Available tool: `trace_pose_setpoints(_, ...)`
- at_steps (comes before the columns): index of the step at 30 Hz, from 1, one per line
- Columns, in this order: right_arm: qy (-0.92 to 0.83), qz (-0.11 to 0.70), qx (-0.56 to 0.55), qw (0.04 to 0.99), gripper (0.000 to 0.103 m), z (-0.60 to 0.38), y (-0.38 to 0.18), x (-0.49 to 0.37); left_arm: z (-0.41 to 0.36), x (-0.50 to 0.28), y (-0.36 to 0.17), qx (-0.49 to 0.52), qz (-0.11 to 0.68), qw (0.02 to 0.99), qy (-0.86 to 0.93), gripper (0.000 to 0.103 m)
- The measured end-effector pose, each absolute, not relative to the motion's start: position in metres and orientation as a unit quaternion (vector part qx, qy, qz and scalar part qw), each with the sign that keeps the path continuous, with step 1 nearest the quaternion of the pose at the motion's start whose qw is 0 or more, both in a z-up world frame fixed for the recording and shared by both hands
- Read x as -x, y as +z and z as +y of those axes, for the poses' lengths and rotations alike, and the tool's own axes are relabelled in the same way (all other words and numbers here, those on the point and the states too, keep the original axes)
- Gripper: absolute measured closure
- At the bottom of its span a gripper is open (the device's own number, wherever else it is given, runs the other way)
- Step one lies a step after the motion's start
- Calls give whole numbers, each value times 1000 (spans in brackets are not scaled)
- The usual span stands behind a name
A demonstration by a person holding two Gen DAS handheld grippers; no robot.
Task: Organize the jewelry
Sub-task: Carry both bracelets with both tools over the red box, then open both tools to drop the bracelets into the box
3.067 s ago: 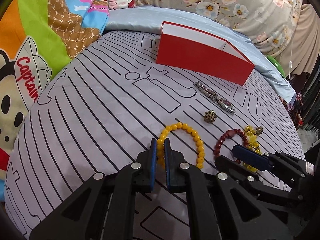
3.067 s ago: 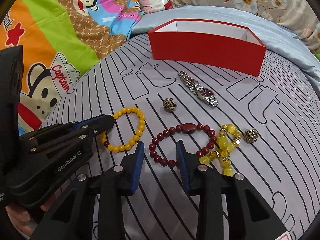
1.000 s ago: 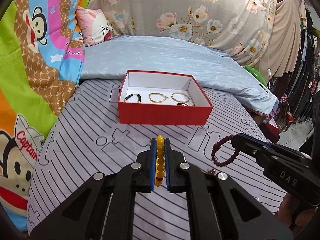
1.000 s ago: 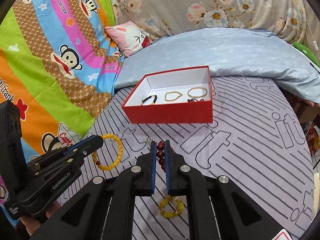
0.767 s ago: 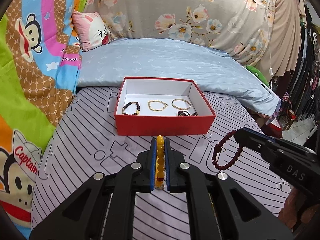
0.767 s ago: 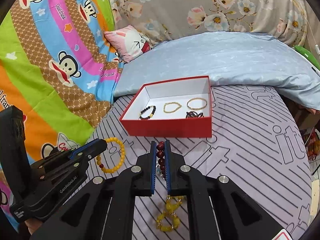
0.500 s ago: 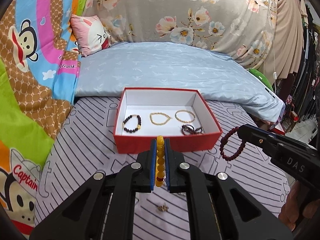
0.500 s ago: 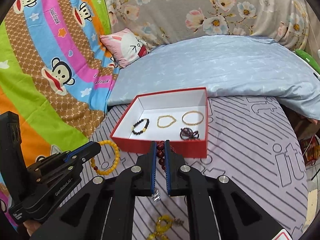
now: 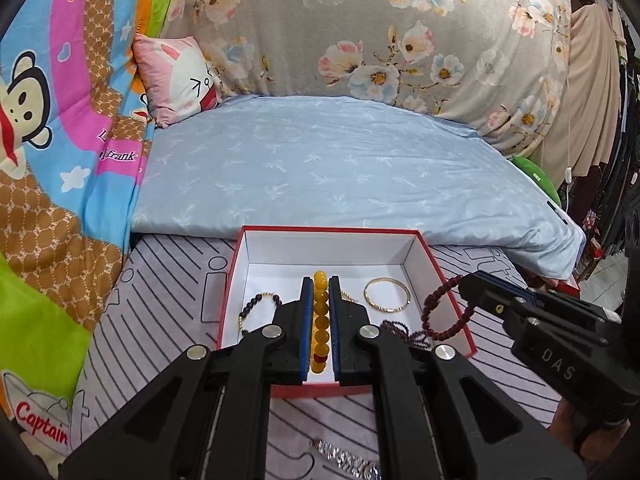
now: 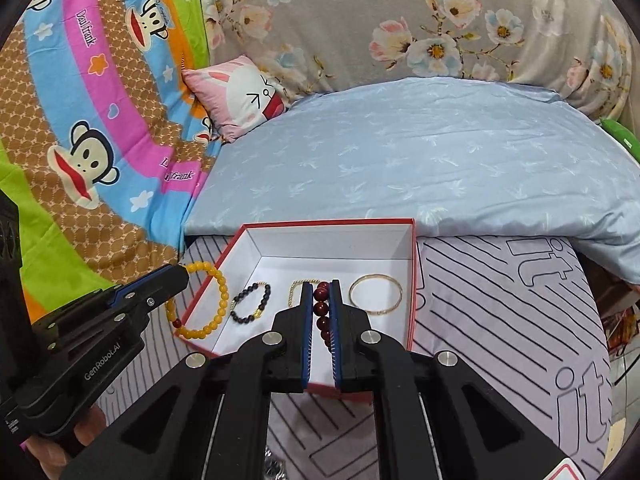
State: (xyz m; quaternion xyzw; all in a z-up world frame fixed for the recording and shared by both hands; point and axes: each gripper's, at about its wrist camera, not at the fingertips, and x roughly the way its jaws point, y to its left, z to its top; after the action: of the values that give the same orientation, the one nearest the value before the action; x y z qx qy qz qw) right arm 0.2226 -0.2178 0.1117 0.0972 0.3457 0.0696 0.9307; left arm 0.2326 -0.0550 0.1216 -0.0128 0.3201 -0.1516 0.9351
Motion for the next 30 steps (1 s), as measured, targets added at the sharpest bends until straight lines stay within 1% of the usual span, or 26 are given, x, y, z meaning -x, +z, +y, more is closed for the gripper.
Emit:
trace_pose_setpoints(6,68,358,-97,926,96,-217,94,-249,-65,-259,103,9,333,932,-146,96)
trace_pose_setpoints(16,68,388,-82,916,95,-204,60,-275,-69,-282,71,5,359,924,-133,96)
trace_pose_setpoints(27,69,399,-67,912,95,-195,45,-277,-70,-291,59,8,369,920,-128,95)
trace_pose_setpoints(28,69,400,-65,912,94,-194,45,-277,-69,-291,59,11,370,920,-127,95)
trace_pose_setpoints(30,65,397,-64,913,84,-195,46,-275,-66,-291,60,16,371,920,-124,94)
